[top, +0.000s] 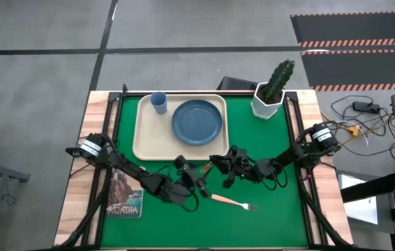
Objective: Pick and place plate/cup/fork/spoon on tray
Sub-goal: Put the orange spoon on the white tray to the left of the dark blue plate
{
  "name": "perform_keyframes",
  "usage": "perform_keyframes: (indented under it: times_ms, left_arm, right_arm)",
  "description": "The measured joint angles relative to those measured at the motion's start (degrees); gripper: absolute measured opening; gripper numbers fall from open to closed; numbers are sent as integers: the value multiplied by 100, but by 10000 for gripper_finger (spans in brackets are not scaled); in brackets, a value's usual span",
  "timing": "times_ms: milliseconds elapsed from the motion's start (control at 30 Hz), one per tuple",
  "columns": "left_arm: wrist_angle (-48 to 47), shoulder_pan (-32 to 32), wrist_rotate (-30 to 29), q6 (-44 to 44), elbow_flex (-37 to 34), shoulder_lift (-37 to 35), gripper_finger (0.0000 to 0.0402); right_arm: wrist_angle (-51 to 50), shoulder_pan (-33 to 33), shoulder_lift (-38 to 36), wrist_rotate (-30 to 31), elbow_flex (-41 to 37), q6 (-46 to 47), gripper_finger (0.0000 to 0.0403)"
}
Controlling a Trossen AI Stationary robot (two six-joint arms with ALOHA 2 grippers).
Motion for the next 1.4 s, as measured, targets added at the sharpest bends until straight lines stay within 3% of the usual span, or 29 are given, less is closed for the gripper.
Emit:
perform_keyframes:
  times_ms: [333,900,1067,1400]
  left_arm:
    - [27,38,87,-205,0,0,16]
    - [339,42,126,-183,0,-22,0]
    - [418,92,733,-179,0,-31,34]
    - [433,385,562,-190,11,-31,170]
  right_arm:
    - [-2,0,2,5,0,-2,9]
    - [-130,0,4,-13,7,-267,10]
    - [-132,2,7,-15,8,-303,8]
    - [-120,19,7,349,46,-376,8]
